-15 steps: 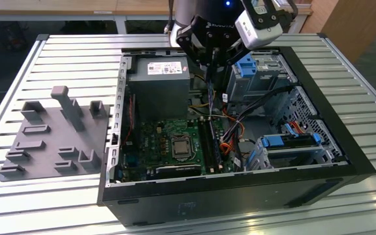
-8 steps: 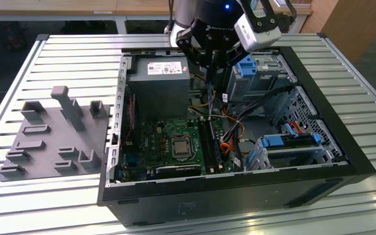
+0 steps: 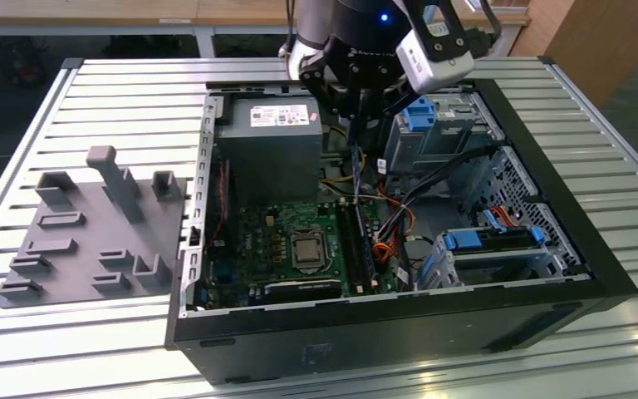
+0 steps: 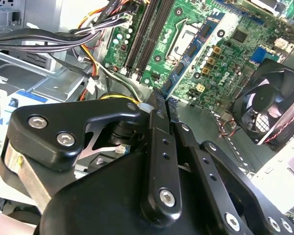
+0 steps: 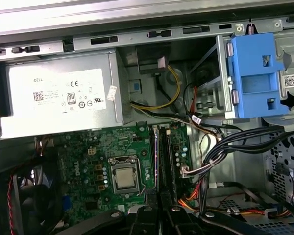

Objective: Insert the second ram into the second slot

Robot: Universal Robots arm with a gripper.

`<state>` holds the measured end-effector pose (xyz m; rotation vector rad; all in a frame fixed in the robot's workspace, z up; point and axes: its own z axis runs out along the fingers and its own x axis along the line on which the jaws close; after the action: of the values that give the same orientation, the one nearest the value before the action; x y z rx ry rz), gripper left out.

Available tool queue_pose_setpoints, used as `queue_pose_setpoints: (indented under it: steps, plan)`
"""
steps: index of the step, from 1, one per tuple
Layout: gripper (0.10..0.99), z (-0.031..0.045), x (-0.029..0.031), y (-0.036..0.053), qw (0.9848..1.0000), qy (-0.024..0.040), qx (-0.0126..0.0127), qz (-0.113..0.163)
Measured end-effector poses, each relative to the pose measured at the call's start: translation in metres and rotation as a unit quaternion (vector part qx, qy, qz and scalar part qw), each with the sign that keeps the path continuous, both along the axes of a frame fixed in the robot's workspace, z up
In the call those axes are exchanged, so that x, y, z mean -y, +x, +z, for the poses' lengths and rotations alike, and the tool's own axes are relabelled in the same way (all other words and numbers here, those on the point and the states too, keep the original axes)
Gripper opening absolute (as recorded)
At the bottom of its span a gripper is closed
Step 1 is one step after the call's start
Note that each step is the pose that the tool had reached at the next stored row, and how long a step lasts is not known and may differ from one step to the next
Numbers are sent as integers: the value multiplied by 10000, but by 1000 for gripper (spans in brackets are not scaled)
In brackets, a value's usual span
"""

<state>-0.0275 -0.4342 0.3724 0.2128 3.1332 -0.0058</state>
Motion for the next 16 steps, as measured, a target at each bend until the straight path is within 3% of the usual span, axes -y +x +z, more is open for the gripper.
queue_pose_setpoints:
  steps: [16]
  plan:
    - [137,-82,0,0,10000,-1,0,0]
